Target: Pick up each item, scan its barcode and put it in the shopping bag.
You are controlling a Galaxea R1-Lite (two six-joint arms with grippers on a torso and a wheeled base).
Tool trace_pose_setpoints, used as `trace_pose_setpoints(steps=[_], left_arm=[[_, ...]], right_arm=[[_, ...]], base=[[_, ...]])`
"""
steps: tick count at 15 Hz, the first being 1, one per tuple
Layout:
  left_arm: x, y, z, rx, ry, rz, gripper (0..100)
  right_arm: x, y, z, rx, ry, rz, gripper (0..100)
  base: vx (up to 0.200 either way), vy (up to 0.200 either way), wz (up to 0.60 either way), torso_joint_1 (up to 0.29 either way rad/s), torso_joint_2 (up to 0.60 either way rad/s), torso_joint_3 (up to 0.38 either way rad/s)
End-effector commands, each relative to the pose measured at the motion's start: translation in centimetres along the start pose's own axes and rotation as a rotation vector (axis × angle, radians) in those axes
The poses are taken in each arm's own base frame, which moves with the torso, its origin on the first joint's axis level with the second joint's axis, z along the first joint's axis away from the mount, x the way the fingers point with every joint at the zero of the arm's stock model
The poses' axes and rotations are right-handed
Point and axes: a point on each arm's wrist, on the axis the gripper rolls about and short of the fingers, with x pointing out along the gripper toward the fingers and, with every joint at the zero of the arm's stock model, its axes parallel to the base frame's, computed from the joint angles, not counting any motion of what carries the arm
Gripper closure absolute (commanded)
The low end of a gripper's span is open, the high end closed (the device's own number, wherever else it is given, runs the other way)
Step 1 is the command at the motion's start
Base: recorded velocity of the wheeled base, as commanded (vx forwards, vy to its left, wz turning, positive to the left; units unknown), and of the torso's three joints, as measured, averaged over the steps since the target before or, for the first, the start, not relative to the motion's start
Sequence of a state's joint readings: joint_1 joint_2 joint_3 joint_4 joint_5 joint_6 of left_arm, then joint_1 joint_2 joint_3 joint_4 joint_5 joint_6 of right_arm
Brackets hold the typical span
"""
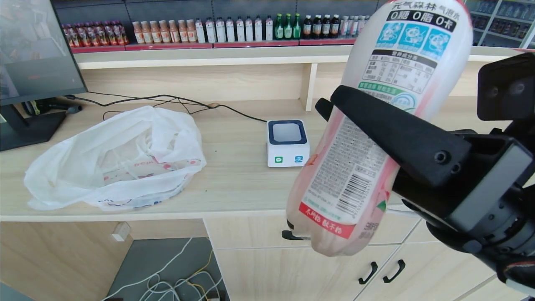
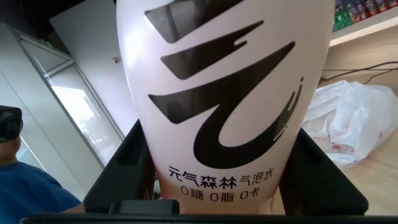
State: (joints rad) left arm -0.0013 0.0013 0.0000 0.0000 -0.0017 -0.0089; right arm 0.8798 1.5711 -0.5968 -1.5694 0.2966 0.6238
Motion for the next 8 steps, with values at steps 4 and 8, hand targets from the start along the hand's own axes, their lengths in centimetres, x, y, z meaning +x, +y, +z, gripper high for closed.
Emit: trace_pose_setpoints(steps=[4, 8], left_arm=[[0.0, 0.0, 0.0, 0.000, 0.000, 0.000, 0], [0.0, 0.0, 0.0, 0.000, 0.000, 0.000, 0]], right_arm=[[1.2, 0.8, 0.0, 0.015, -0.016, 0.052, 100], [2.3, 1.0, -0.5, 0.026, -0.014, 0.080, 100]], base=[[0.000, 0.000, 0.00, 0.000, 0.00, 0.000], [0.000, 0.000, 0.00, 0.000, 0.00, 0.000]])
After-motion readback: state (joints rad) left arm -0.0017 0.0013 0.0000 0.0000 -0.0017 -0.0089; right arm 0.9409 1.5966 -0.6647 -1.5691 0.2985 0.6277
